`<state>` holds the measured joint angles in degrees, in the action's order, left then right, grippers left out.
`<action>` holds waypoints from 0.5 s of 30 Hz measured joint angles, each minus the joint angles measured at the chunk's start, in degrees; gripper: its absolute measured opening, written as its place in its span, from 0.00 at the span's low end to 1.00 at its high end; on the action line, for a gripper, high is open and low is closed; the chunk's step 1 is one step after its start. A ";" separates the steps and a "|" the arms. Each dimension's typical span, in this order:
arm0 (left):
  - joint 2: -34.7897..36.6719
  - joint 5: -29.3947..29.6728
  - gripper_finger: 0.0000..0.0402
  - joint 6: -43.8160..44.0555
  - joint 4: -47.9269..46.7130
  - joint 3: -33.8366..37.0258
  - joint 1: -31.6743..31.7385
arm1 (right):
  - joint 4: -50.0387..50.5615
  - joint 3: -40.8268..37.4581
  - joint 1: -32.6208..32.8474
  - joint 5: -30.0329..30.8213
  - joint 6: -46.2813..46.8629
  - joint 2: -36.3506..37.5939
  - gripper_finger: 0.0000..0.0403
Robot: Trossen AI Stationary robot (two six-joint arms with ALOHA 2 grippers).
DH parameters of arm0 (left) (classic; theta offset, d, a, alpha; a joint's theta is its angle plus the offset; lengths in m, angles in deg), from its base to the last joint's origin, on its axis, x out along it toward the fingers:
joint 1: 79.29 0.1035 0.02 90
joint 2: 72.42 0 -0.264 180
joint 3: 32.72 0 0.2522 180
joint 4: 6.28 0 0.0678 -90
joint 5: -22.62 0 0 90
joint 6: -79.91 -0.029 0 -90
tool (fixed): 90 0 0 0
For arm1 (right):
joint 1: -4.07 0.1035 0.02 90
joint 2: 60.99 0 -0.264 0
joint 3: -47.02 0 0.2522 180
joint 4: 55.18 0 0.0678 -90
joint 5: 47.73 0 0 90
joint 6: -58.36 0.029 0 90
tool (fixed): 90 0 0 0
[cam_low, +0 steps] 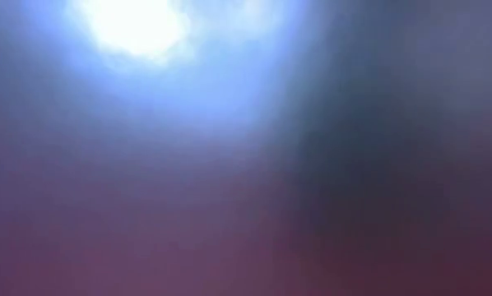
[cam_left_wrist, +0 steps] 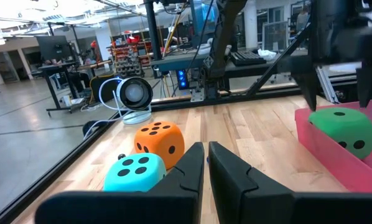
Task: Pick & Place Dice
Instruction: Put the right green dice into the pink bin, then put the green dice into the pink bin
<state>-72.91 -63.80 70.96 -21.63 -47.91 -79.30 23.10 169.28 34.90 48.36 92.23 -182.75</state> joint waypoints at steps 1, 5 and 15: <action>0.00 0.00 0.07 0.00 -0.02 0.00 -0.02 | 0.06 0.12 0.00 0.10 -0.01 0.65 0.99; 0.00 0.01 0.07 0.00 -0.02 0.00 -0.01 | 2.35 0.74 -0.10 4.42 -1.37 3.82 0.99; -0.52 -0.13 0.07 0.00 -0.22 0.00 -0.02 | 5.95 0.60 -4.37 12.35 1.97 10.09 0.99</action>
<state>-73.44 -63.94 70.96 -21.85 -47.91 -79.33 29.05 169.88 30.53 60.71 94.20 -172.66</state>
